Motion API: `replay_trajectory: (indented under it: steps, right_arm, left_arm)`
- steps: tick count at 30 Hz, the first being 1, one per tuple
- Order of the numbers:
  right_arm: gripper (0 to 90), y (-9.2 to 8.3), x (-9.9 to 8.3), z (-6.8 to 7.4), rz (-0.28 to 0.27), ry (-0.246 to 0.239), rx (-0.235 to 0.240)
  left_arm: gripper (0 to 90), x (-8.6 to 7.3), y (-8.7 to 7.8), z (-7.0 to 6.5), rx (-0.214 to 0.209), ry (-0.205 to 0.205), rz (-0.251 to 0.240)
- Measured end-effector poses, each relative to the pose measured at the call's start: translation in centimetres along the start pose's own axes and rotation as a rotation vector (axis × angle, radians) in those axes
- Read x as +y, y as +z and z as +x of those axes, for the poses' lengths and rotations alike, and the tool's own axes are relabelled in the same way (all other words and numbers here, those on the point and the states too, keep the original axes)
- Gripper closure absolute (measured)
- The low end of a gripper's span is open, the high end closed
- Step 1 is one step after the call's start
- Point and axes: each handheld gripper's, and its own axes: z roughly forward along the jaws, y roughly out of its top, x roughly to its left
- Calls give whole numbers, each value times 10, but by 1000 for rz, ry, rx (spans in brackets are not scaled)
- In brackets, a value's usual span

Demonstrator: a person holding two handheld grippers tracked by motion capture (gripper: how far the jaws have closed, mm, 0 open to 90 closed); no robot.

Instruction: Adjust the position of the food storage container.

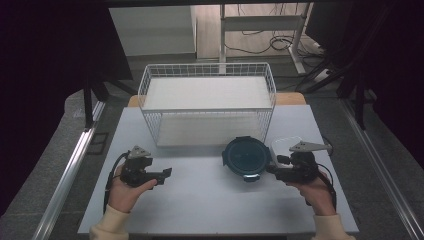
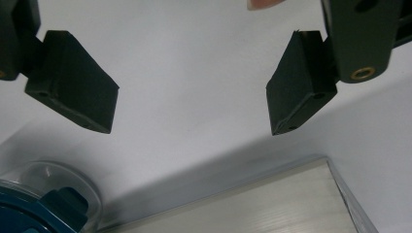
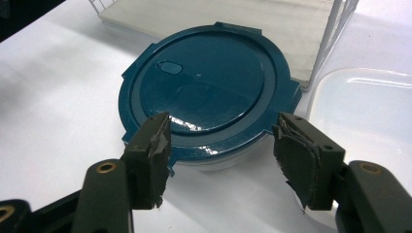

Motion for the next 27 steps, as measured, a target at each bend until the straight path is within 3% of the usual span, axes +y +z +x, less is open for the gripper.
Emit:
replay_trajectory:
  steps: [7,19,27]
  right_arm:
    - [423,2,9,0,23,-14,-14]
    - [483,2,24,-10,41,9,-19]
    - [535,12,46,-17,90,4,-13]
  left_arm:
    - [187,-1,1,-5,-6,19,19]
    - [185,-1,1,0,-2,7,23]
    - [184,-1,-1,2,-4,1,21]
